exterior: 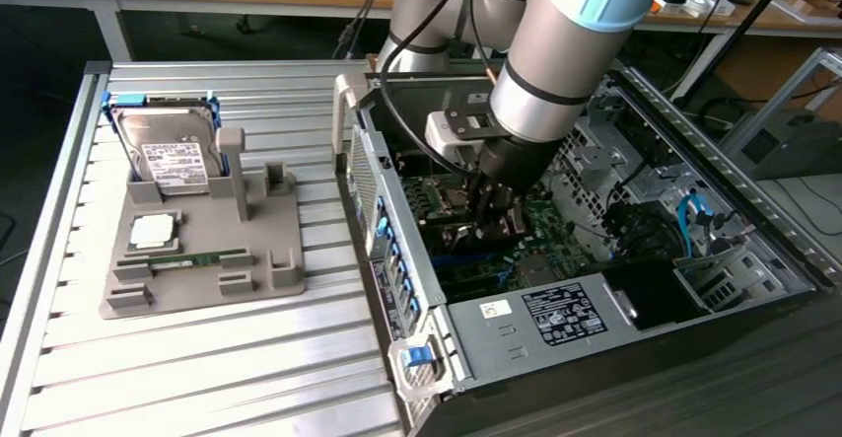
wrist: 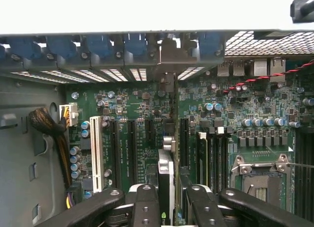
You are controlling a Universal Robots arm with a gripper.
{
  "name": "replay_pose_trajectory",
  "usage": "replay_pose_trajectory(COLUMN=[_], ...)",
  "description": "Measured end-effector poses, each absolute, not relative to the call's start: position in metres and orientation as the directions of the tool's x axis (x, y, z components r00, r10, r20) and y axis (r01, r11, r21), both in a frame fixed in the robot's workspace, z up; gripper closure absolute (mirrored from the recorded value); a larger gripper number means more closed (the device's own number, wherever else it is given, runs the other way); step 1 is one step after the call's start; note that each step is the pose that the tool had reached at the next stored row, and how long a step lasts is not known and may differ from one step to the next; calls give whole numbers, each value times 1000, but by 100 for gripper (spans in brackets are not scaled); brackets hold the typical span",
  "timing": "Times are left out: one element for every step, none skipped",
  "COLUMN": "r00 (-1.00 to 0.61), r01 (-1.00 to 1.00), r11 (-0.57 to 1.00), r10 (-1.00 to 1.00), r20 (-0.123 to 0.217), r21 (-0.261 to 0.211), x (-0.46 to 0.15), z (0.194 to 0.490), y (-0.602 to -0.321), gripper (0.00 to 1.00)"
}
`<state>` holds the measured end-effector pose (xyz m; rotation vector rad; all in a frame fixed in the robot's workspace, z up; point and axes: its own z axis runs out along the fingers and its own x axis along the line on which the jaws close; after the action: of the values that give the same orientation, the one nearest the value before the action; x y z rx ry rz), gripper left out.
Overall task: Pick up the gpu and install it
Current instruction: 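Insert the gpu into the slot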
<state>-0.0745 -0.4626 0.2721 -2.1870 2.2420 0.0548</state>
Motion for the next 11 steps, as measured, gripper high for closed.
replay_pose_trajectory(r00=[-25, -25, -25, -25, -25, -25, -25, -25, -25, -25, -25], r01=[-1000, -1000, -1000, -1000, -1000, -1000, -1000, -1000, -1000, -1000, -1000], r11=[25, 25, 25, 25, 25, 25, 24, 25, 25, 25, 25], r10=[-999, -999, -999, -999, -999, -999, -999, -999, -999, -999, -999], r20=[-31, -31, -31, -31, -31, -31, -31, -31, -31, -30, -30], r21=[19, 19, 19, 19, 19, 19, 19, 19, 19, 19, 19], x=[-75, -74, -74, -74, -74, -74, -73, -73, -72, -72, -72], z=[272, 272, 272, 272, 272, 272, 272, 272, 272, 272, 272], y=[-463, -463, -463, -464, -464, -464, -464, -464, -464, -464, -464], gripper=[73, 73, 73, 73, 73, 73, 73, 73, 73, 73, 73])
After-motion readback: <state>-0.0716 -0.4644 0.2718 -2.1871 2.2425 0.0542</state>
